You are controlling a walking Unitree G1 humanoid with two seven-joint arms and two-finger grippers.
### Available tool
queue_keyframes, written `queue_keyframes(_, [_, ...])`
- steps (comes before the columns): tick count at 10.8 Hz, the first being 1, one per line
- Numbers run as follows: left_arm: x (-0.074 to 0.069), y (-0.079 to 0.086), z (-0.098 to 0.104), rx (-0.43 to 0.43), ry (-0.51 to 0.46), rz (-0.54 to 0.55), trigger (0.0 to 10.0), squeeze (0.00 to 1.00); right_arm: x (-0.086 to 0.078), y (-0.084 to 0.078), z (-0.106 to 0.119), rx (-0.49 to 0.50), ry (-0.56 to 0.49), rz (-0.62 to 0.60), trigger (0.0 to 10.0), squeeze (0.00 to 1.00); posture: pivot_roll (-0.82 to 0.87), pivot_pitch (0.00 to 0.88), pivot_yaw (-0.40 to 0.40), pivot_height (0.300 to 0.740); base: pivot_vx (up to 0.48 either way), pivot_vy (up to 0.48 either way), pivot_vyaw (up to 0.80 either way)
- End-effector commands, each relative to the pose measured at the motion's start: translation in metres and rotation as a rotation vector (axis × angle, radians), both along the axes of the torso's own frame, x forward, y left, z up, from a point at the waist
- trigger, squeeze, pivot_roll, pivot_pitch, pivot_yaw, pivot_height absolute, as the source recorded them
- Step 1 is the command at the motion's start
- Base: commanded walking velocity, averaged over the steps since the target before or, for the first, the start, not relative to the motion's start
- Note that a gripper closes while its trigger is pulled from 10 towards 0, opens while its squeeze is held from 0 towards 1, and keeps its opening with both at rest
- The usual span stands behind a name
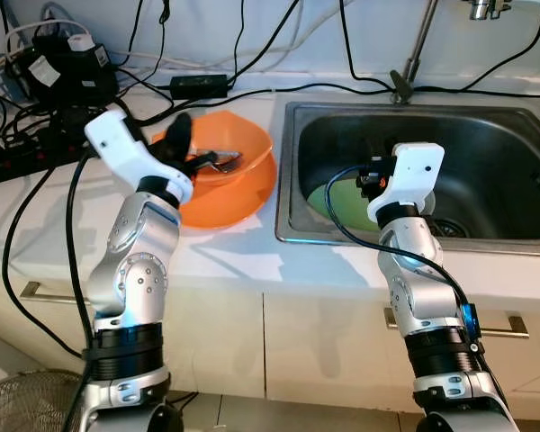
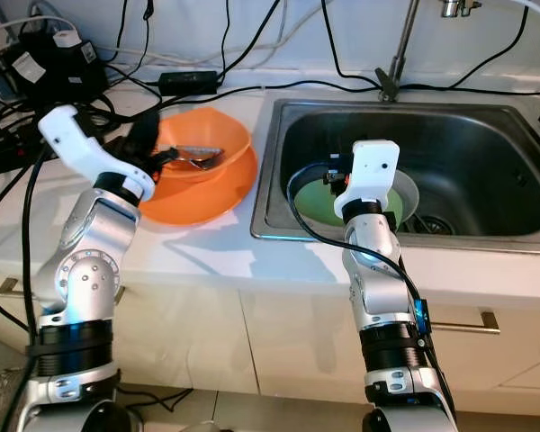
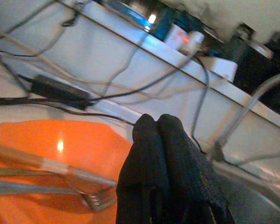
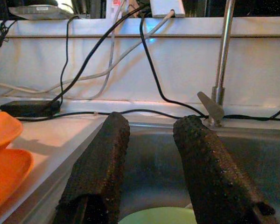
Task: Kitchen organization
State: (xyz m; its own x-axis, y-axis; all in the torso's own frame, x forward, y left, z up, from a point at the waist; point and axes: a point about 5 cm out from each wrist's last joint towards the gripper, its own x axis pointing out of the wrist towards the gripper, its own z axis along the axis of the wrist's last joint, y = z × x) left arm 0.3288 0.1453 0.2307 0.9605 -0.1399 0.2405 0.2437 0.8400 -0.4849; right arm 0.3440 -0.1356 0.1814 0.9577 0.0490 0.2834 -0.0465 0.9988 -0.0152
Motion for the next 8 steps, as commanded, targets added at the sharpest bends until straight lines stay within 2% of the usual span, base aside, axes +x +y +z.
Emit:
queue_keyframes(1, [-0.004,-0.006,0.017,0.046,-0.056,-0.073,10.0,0.00,0.003,0.001,0.003,0.002,-0.001,0.005,10.0,0.00,0.07,0.000,0.049,0.740,0.000,0.000,0.00])
queue_keyframes(3, [-0.008,-0.006,0.035,0.091,-0.128,-0.109,10.0,0.00,0.003,0.001,0.003,0.002,0.001,0.008,10.0,0.00,0.07,0.000,0.049,0.740,0.000,0.000,0.00])
queue_keyframes(4, [-0.009,-0.008,0.037,0.109,-0.146,-0.110,10.0,0.00,0.003,0.002,0.002,0.003,0.002,0.010,10.0,0.00,0.08,0.000,0.050,0.740,0.000,0.000,0.00])
queue_keyframes(5, [-0.011,-0.010,0.029,0.156,-0.131,-0.095,10.0,0.00,0.003,0.003,0.002,0.004,0.003,0.014,10.0,0.00,0.07,0.000,0.054,0.740,0.000,0.000,0.00])
queue_keyframes(7, [-0.011,0.008,0.017,0.100,-0.109,0.037,10.0,0.00,0.003,0.004,0.000,0.003,0.007,0.013,10.0,0.00,0.07,0.000,0.054,0.740,0.000,0.000,0.00])
queue_keyframes(8, [-0.013,0.023,0.010,0.075,-0.089,0.093,10.0,1.00,0.002,0.004,0.000,0.003,0.009,0.014,10.0,0.00,0.08,0.000,0.053,0.740,0.000,0.000,0.00])
